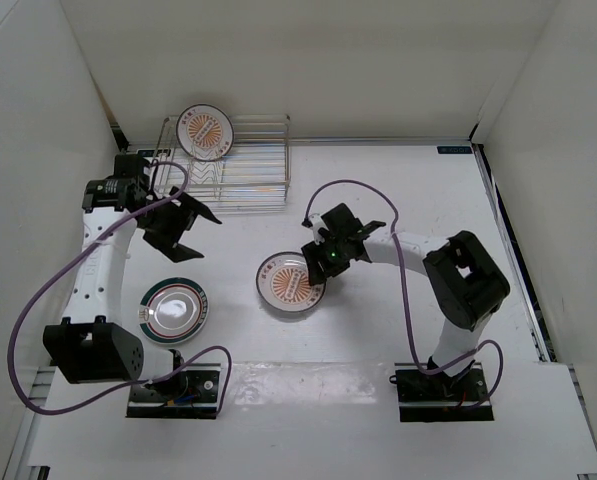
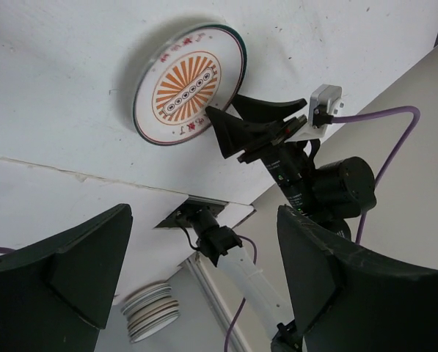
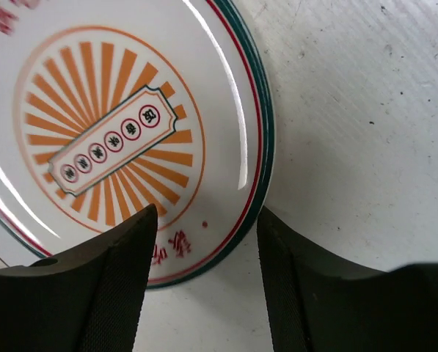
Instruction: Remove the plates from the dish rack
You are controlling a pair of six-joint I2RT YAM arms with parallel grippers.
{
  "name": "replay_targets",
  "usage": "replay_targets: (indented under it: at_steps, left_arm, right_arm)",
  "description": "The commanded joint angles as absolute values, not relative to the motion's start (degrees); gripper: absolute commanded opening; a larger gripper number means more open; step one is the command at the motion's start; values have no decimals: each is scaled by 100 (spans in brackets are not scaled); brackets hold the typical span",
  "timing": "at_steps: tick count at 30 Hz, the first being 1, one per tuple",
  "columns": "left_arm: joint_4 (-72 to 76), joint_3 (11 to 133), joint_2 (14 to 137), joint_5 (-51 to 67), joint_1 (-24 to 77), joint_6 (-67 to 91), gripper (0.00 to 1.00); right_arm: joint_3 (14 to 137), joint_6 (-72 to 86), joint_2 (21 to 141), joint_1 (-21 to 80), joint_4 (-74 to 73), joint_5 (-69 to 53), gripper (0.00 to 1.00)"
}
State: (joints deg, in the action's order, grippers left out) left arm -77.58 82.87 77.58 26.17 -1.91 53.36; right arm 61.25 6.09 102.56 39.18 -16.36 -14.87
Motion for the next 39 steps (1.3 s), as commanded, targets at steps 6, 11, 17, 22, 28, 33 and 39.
replay_targets:
  at_steps: [6,11,17,22,28,33,39]
  left_arm:
    - [-7586,8517,7796,2497,-325,5203,93]
    - [-6324,8245,7656,1997,-404,5526,97]
    - [-4194,7471,7812,2056,-729,6308,100]
    - [-3262,7907,8805,2574,-905,7135,100]
    - [-3691,9936,10229,2409,-844,7163,100]
    - [-4332,11459,11624,2329,-835,7207,100]
    - [-4466,11465,11770,2313,-756,7339,100]
  right_arm:
    - [6511,35,10142,3876,-1810,-721,76]
    - [7742,-342,9994,3736,-2469,-493,81]
    - [7656,-676,9056,3683,-2637,-325,81]
    - [6560,-1317,8062,3665,-2540,-974,81]
    - [5487,-1801,7061,3639,-2663,-1055,81]
    - [4931,-1784,6628,3367,-2935,-958,83]
    - [4817,-1802,6513,3041,-2796,-844,84]
